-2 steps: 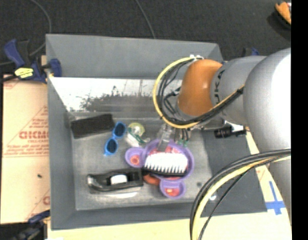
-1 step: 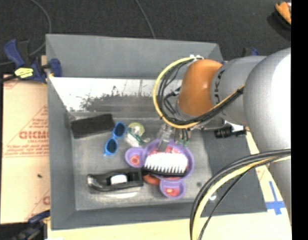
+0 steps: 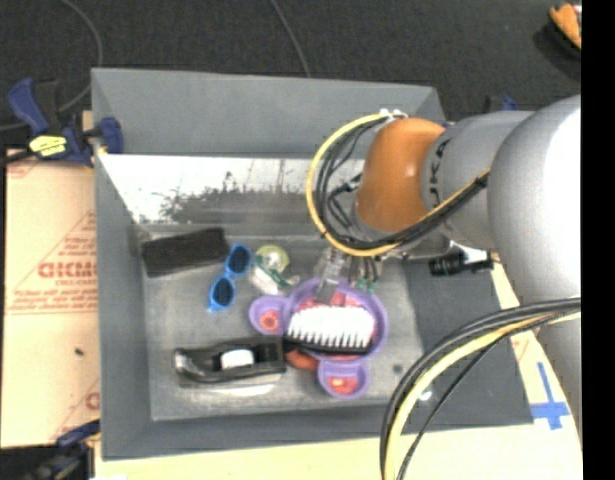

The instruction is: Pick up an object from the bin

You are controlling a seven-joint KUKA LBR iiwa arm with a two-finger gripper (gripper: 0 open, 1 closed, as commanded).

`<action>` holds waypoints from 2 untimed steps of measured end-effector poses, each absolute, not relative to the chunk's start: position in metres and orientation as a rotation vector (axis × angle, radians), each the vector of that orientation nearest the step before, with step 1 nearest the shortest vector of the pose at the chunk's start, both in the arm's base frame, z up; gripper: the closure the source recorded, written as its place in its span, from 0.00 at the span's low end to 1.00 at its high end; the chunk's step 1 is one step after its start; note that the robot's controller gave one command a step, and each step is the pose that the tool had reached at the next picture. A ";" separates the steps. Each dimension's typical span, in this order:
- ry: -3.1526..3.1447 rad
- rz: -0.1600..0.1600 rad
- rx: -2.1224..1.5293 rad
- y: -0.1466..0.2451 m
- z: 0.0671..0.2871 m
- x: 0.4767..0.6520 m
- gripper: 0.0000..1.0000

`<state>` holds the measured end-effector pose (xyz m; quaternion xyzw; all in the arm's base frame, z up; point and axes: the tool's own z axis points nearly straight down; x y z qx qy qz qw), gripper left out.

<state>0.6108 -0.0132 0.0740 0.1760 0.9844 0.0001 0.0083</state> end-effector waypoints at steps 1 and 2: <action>3.081 -0.001 0.550 -0.014 0.087 0.609 1.00; 3.081 0.001 0.549 -0.013 0.107 0.610 1.00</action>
Offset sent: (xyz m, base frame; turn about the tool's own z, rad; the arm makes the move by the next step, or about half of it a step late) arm -0.0001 0.0000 0.0069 0.0000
